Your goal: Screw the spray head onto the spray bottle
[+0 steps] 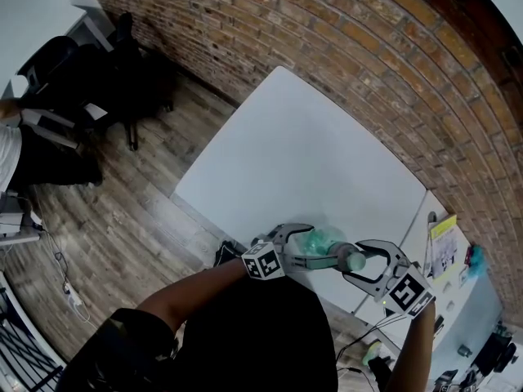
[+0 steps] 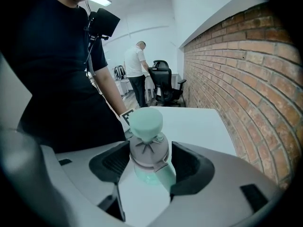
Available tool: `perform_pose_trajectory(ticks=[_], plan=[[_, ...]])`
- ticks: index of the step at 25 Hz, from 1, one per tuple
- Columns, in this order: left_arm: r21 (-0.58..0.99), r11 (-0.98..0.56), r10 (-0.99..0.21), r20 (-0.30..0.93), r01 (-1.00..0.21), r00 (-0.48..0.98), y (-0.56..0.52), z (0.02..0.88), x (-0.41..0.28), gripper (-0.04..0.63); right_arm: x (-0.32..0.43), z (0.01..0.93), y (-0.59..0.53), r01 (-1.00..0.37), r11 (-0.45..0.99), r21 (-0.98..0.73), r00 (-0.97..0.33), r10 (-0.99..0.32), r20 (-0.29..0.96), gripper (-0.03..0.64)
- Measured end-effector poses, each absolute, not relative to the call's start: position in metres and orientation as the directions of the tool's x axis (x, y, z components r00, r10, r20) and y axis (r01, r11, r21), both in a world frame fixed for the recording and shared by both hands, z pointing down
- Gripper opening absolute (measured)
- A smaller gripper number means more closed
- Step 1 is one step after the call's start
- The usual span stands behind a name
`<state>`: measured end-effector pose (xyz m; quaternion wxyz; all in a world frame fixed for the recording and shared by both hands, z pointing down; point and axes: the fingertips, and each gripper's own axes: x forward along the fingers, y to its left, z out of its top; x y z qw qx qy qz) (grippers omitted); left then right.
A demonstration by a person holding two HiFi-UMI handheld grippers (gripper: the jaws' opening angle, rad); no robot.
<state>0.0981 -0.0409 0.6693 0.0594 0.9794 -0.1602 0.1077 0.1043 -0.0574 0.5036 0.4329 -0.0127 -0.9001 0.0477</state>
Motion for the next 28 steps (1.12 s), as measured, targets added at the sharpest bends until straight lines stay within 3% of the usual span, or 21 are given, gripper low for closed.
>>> perform_pose_trajectory(ticks=[11,18,23,26,28], plan=[[0.115,-0.928,-0.322,0.232,-0.355,0.918,-0.029,0.666,0.08,0.489,0.118,0.47,-0.058,-0.206,0.978,-0.03,-0.714,-0.129,0.688,0.265],[0.113,-0.932,-0.319,0.197,-0.345,0.927,-0.013,0.63,0.051,0.489,0.121,0.43,-0.052,-0.479,0.875,0.071,-0.759,-0.453,0.467,0.264],[0.157,-0.923,-0.338,0.108,-0.352,0.935,0.0,0.596,0.02,0.486,0.129,0.406,-0.043,-0.755,0.656,-0.015,-0.639,-0.73,0.243,0.264],[0.12,-0.919,-0.373,0.048,-0.376,0.927,0.003,0.559,0.001,0.397,0.13,0.398,-0.028,-0.852,0.523,-0.019,-0.518,-0.838,0.171,0.224],[0.092,-0.912,-0.401,0.003,-0.4,0.916,0.003,0.529,-0.009,0.232,0.133,0.397,-0.018,-0.897,0.441,0.035,-0.432,-0.891,0.139,0.079]])
